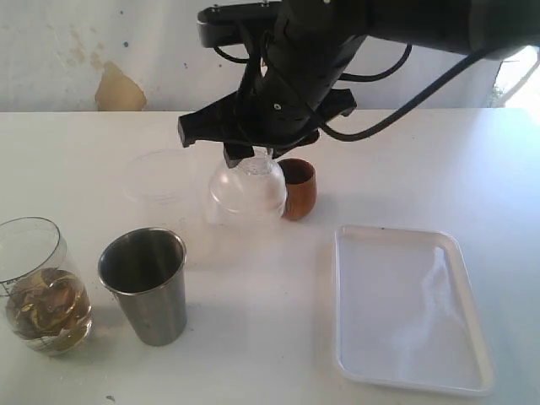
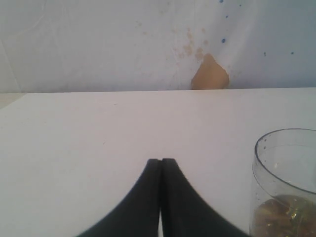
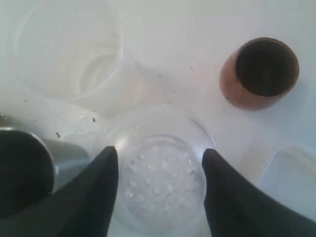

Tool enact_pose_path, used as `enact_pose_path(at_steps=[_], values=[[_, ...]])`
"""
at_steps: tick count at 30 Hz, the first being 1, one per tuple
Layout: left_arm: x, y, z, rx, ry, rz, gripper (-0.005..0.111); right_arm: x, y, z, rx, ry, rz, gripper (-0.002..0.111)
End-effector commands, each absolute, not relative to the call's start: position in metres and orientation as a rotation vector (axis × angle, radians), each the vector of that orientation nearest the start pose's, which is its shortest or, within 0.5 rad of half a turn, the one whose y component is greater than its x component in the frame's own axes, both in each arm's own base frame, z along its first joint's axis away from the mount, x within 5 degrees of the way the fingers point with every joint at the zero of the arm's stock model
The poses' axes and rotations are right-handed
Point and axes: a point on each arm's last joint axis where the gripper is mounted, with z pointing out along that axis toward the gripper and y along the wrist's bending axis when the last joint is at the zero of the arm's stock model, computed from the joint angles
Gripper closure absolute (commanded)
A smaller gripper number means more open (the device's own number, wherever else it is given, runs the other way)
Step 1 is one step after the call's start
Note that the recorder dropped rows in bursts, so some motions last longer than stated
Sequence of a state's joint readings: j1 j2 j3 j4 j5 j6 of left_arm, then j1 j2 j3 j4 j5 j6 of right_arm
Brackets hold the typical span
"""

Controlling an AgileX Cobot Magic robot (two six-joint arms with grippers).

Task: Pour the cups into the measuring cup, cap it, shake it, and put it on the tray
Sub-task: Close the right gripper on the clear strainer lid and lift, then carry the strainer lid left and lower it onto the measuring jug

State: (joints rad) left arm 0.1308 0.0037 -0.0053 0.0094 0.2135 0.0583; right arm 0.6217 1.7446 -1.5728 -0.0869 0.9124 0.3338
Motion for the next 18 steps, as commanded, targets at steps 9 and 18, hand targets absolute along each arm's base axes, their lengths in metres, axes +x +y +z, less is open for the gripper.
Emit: enact_pose_path(at_steps=[9, 18], values=[[0.055, 0.007, 0.195, -0.052, 1.687, 0.147, 0.107, 0.264, 0.269, 0.340, -0.552, 2.501, 0.392, 0.108], [0.055, 0.007, 0.195, -0.052, 1.687, 0.147, 0.107, 0.240, 0.301, 0.365, -0.534, 2.410, 0.557, 0.108]])
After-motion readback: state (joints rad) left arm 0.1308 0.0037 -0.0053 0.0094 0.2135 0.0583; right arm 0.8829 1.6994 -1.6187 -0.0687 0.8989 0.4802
